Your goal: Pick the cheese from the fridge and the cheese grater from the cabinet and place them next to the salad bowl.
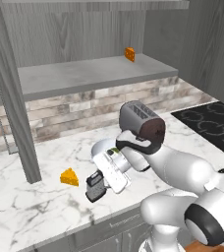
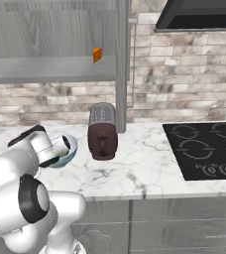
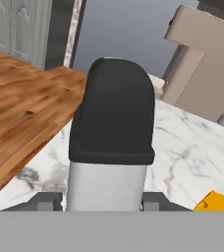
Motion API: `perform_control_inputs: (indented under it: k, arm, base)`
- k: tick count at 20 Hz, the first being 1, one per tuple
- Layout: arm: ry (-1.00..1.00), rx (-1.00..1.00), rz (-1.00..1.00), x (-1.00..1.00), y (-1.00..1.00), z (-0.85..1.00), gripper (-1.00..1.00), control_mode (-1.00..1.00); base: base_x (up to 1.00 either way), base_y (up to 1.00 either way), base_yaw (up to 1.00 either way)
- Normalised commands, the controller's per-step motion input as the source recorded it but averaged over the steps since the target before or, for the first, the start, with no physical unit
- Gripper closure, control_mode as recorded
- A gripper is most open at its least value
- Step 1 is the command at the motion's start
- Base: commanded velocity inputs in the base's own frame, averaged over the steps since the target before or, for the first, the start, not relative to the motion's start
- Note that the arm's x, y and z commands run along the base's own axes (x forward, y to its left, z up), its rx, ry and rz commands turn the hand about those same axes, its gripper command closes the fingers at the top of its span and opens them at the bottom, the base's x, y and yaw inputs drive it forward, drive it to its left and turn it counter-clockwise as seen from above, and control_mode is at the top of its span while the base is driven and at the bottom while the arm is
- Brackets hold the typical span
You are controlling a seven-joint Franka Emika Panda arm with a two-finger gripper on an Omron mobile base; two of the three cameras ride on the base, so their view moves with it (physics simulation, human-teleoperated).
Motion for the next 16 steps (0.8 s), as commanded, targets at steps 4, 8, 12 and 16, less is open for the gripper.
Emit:
perform_control_inputs:
  k: [4, 8, 12, 16]
  arm:
    - [-0.05, 0.00, 0.00, -0.10, -0.19, -0.07, -1.00, -1.00]
    - [-0.07, 0.01, 0.00, -0.21, -0.26, 0.00, -1.00, -1.00]
    - [-0.08, 0.03, 0.00, -0.19, -0.23, 0.00, -1.00, -1.00]
    - [-0.13, 0.06, 0.00, -0.19, -0.15, 0.09, -1.00, -1.00]
  base:
    - [0.00, 0.00, 0.00]
    - [0.00, 0.00, 0.00]
    - [0.00, 0.00, 0.00]
    - [0.00, 0.00, 0.00]
